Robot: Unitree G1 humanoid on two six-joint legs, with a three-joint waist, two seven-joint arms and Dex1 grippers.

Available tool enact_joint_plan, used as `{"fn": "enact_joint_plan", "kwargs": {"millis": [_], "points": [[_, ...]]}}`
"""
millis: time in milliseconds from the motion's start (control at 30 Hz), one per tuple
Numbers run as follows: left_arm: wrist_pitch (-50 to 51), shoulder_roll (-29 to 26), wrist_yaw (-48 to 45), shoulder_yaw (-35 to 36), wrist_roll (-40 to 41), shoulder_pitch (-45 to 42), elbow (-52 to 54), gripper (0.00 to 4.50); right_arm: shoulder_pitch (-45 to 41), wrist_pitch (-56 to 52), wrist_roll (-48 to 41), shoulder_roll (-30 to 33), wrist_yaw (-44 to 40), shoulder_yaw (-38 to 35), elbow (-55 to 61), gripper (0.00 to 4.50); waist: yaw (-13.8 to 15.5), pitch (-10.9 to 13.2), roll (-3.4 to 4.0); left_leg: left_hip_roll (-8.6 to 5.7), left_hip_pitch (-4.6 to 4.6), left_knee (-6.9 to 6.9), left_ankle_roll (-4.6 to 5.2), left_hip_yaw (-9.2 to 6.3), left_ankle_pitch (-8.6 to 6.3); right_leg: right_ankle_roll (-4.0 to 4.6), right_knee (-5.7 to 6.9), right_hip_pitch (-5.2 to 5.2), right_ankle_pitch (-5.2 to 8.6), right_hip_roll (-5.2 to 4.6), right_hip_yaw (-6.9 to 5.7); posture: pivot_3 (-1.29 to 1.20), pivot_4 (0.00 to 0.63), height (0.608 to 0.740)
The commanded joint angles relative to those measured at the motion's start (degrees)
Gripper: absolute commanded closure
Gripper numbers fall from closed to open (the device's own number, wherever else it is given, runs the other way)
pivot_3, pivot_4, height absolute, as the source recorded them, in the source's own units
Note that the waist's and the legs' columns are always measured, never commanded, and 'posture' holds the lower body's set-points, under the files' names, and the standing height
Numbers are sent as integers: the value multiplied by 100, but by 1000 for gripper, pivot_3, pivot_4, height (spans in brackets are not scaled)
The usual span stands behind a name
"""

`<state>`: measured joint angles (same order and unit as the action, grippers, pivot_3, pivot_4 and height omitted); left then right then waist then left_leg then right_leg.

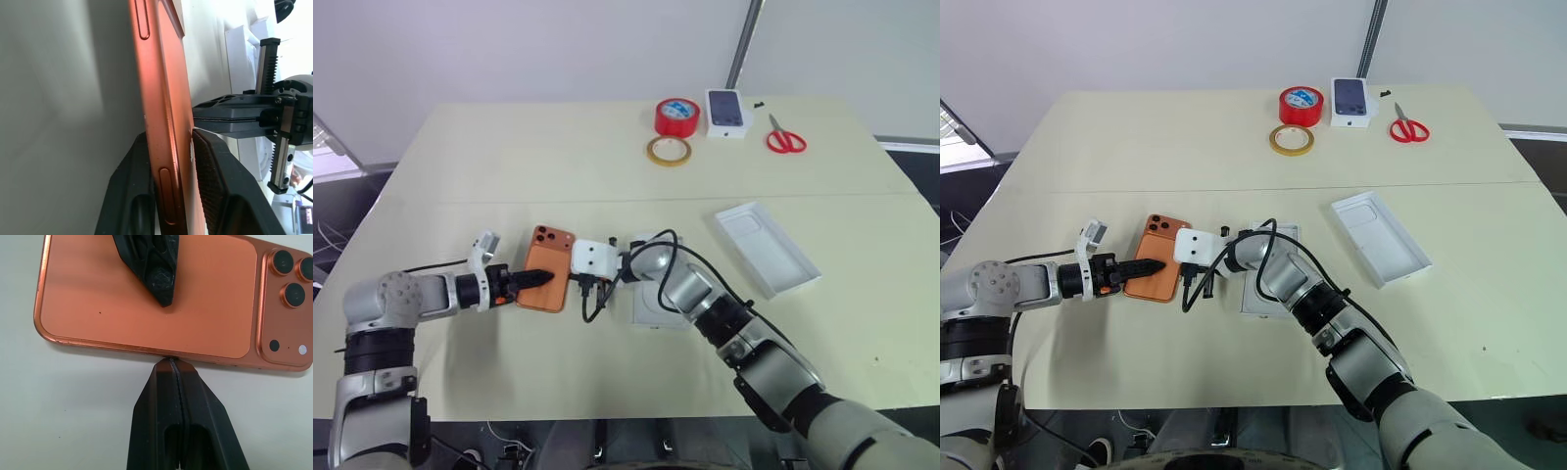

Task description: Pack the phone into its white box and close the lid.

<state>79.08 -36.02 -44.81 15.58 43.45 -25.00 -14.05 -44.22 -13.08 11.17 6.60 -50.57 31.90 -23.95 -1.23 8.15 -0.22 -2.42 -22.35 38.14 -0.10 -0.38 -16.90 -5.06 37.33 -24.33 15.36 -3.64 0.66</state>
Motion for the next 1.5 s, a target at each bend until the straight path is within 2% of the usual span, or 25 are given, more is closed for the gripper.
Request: {"fn": "enact_joint_plan", "kwargs": {"millis": [33, 67, 167, 267, 367, 433, 467, 533, 633, 767, 900, 1100, 1167, 1367, 1467, 1500], "points": [[82, -62, 29, 115, 51, 22, -73, 4200, 36, 33, 83, 14, 37, 3, -22, 4500, 0, -1, -1, 0, 0, 0, 0, 0, 0, 0, 0, 0, 0, 0, 0, 0, 150, 740], [75, -64, 32, 108, 65, 25, -65, 4474, 39, 52, 81, 17, 36, 2, -21, 4500, -2, 0, -1, 0, 0, 0, 0, 0, 0, 0, 0, 0, 0, 0, 0, 0, 150, 740], [66, -64, 55, 98, 99, 38, -14, 4474, 66, 135, 51, 68, 10, -33, 50, 4500, -4, 0, -1, 0, 0, -1, 0, 0, 0, 0, 0, -1, 0, 0, 0, 0, 150, 740], [139, 18, 58, 384, 279, -5, -141, 4474, 216, 259, -132, 202, -66, -209, 351, 4500, 2, 0, -2, 1, 0, -1, 0, 0, 0, 0, 0, 0, 0, 0, 0, 0, 150, 740], [187, 192, 115, 865, 584, -22, -200, 4474, 438, 214, -702, 339, -325, -659, 937, 4500, 9, 10, -11, 1, -5, -1, 0, 0, 0, 0, -1, -4, 0, 0, 0, 0, 150, 740], [349, 396, 279, 1293, 824, -75, -225, 4474, 576, -354, -1451, 411, -691, -1118, 1479, 4500, 10, 26, -28, 1, -11, 0, 0, 0, 0, 0, -2, -10, 0, 0, 0, 0, 150, 740], [443, 483, 360, 1432, 899, -85, -223, 4496, 669, -823, -2039, 510, -1035, -1375, 1846, 4246, 13, 29, -32, 2, -13, 0, 1, 0, 0, 0, -1, -11, 0, 1, 0, 0, 150, 740], [458, 683, 512, 1594, 980, -6, -55, 4500, 945, -1171, -2634, 893, -1534, -1576, 2570, 3606, 21, 29, -32, 4, -16, 0, 3, -2, -2, -1, -2, -12, 0, 2, -1, 0, 150, 740], [544, 921, 675, 1594, 1066, 151, 294, 4500, 1442, -1245, -2759, 1616, -1841, -1575, 3410, 2210, 35, 27, -35, 4, -16, -1, 28, -2, -17, -1, -9, -9, -1, 2, -1, 0, 150, 740], [456, 1102, 730, 1597, 1225, 191, 709, 4500, 2284, -753, -2639, 2685, -2141, -1762, 3990, 2210, 68, 35, -43, 4, -21, -1, 37, -2, -22, -1, -21, -6, 0, -2, -1, 0, 150, 740], [373, 1079, 712, 1528, 1241, 168, 768, 4500, 2919, 84, -2362, 3244, -2136, -1773, 4063, 2210, 25, 36, -45, 7, -18, -1, 36, 0, -22, 0, -23, -6, 0, -1, 0, 0, 150, 740], [309, 1055, 715, 1387, 1216, 88, 677, 4500, 3284, 845, -1924, 3329, -1758, -1749, 3787, 2210, 53, 38, -48, 13, -15, -3, 29, 1, -18, 0, -22, -6, 0, 4, 1, 0, 150, 740], [304, 1061, 720, 1321, 1207, 64, 697, 4500, 3296, 949, -1822, 3298, -1601, -1755, 3733, 2709, 65, 39, -49, 12, -15, -2, 29, 1, -18, 0, -22, -4, 0, 4, 0, 0, 150, 740], [272, 1020, 720, 1237, 1219, -4, 687, 4500, 3312, 794, -2009, 3285, -1511, -1793, 3758, 2709, 67, 43, -57, 12, -16, -2, 25, 1, -15, 0, -23, -4, 0, 4, 0, 0, 150, 740], [284, 1016, 731, 1224, 1212, -54, 656, 4500, 3329, 781, -2029, 3321, -1565, -1750, 3709, 3583, 65, 44, -57, 12, -16, -2, 25, 1, -16, 0, -23, -5, 0, 4, 0, 0, 150, 740], [283, 1016, 736, 1223, 1210, -66, 650, 4500, 3330, 777, -2039, 3325, -1583, -1736, 3702, 4040, 64, 44, -57, 12, -16, -2, 25, 1, -15, 0, -22, -5, 0, 4, 0, 0, 150, 740]]}}
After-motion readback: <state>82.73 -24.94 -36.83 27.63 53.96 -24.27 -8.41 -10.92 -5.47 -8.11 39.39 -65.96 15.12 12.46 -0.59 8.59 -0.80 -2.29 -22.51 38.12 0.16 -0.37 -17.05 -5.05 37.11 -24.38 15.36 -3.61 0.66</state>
